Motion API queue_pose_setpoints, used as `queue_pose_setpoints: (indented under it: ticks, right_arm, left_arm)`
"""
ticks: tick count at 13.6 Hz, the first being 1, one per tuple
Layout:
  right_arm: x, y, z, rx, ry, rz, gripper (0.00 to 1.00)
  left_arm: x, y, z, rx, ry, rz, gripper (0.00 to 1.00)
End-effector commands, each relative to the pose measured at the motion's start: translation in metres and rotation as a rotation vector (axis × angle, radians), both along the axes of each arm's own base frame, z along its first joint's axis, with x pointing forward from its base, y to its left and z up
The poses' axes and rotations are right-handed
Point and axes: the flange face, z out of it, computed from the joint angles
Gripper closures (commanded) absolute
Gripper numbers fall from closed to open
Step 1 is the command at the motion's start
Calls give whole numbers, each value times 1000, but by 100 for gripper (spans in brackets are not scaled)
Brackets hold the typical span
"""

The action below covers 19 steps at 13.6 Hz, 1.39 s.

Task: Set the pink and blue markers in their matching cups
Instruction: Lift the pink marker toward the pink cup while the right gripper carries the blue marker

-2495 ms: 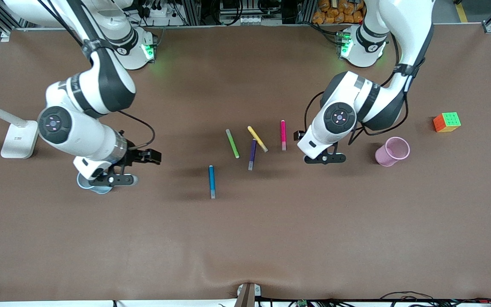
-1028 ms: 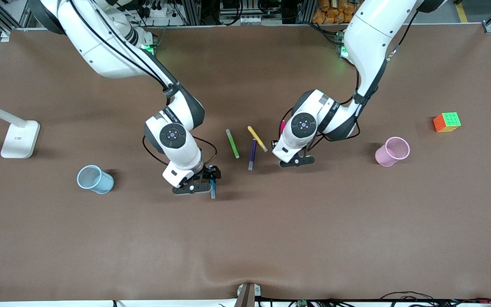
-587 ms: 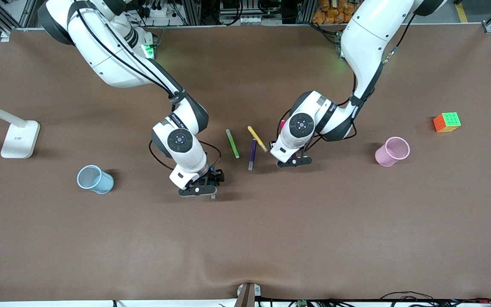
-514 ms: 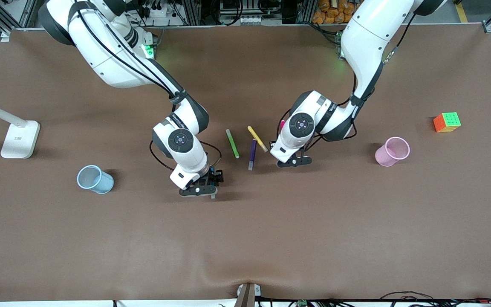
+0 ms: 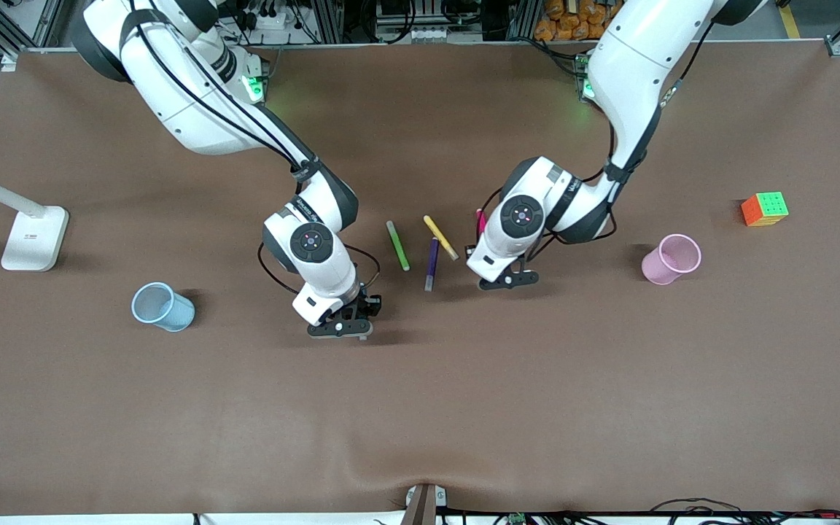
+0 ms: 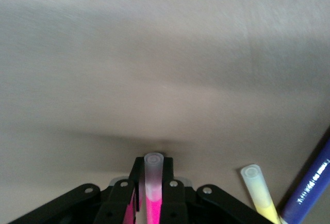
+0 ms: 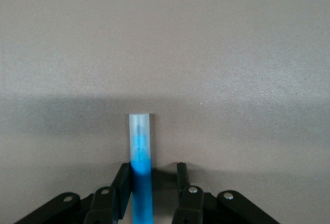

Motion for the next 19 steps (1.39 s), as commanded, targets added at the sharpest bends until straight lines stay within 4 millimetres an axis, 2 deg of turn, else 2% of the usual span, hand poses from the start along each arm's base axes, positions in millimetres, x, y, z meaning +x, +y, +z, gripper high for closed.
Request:
queue_pose_setpoints:
  ticks: [1,2,3,6,7,9,11,13,15,16,19]
  right_arm:
    - [3,7,-5,2,-15,-13,100]
    - [3,6,-4,2,-15,-14,100]
    - [6,5,-1,2,-20,-17,100]
    - [19,-7,24,-3,-50,-19,100]
    - [25,-16,32,-20,-54,-22,100]
    - [37,-42,58,-54,-69,23,100]
    - [46,-72,86,-105,-53,61,100]
    - [46,-96,114,-145,-24,100,100]
    - [39,-121,136,-175,-18,153,100]
    - [35,-132,144,-188,-18,178,100]
    - [29,-176,170,-225,-28,266,100]
  left_arm:
    - [18,28,40,18,-19,28,100]
    - [27,41,51,29,-43,35,100]
    - [41,66,65,52,-63,52,100]
    - [67,122,88,114,-107,77,100]
    - [74,137,98,115,-122,101,100]
    - [76,145,122,182,-188,33,100]
    - [81,168,147,249,-224,19,100]
    - [84,191,166,297,-262,17,100]
    - [78,203,172,362,-277,-16,100]
    - [78,222,180,397,-296,-15,100]
    - [65,239,187,490,-336,-74,100]
